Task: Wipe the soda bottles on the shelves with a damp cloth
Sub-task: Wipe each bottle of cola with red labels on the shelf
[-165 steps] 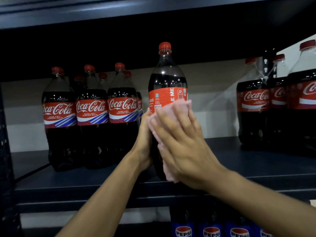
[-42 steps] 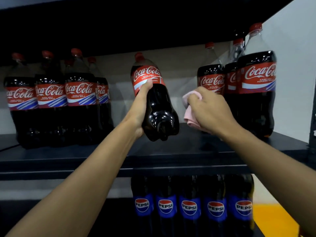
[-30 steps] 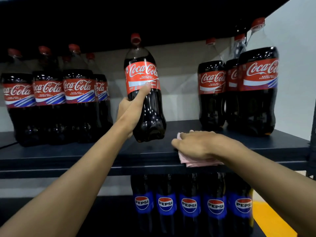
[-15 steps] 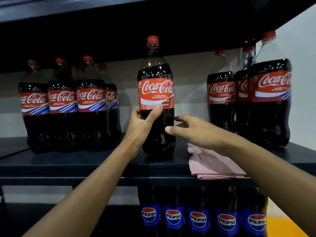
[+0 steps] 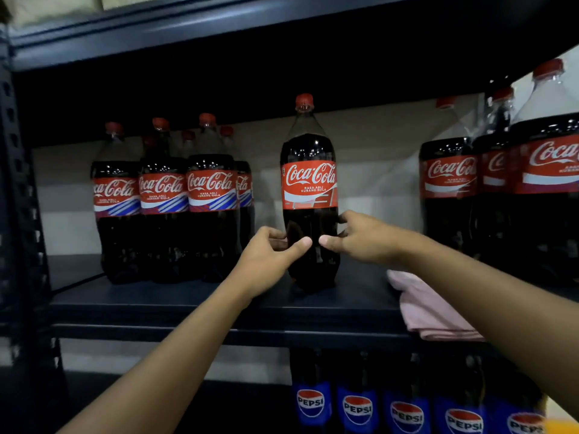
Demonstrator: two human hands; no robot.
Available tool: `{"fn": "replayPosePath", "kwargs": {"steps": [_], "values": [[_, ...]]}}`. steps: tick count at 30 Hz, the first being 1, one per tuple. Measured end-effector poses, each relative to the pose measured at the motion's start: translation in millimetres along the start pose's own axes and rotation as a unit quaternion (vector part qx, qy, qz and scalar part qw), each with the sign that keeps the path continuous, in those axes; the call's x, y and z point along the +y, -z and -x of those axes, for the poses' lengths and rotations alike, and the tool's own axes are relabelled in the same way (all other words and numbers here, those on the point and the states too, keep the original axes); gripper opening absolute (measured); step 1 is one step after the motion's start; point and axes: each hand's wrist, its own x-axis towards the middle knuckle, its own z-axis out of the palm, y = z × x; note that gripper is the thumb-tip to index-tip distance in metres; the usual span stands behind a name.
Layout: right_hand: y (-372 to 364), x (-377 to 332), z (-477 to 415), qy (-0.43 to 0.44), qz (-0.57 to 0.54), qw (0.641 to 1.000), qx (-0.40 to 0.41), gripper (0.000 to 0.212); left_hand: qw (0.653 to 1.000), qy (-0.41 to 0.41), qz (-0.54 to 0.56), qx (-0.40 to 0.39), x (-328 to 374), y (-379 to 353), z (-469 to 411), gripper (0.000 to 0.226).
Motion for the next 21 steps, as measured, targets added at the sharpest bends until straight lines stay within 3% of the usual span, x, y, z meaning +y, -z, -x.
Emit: {"fn": "replayPosePath", "kwargs": {"steps": [3,7,11,16,21], "values": [[-7.3,-18.6,-18.4,-0.024,0.048,0.999,-0.011,0.042,0.999,0.005,-0.037,0.031,-7.1,-0.7,-17.3,0.052],[-22.1,-27.4,-49.8,-0.080,0.050,0.995,-0.023,0.024,0.993,0.031,-0.103,0.055,-8.3,-7.6,-39.6,0.050],[-46.7,-31.8,-75.5,-0.096,0.014,0.995,0.022,0.016,0.986,0.046,-0.153,0.043,-14.5,-7.1,-58.6,0.056],[-74.0,-24.1,-104.1,-0.111,-0.034,0.991,0.070,0.038,0.987,0.053,-0.150,0.023,-28.1,-7.5,-67.6,0.054],[-93.4,-22.3,-121.8,-0.131,-0.060,0.984,0.103,0.039,0.988,0.047,-0.147,-0.009,-36.5,-5.8,-75.4,0.058]]}}
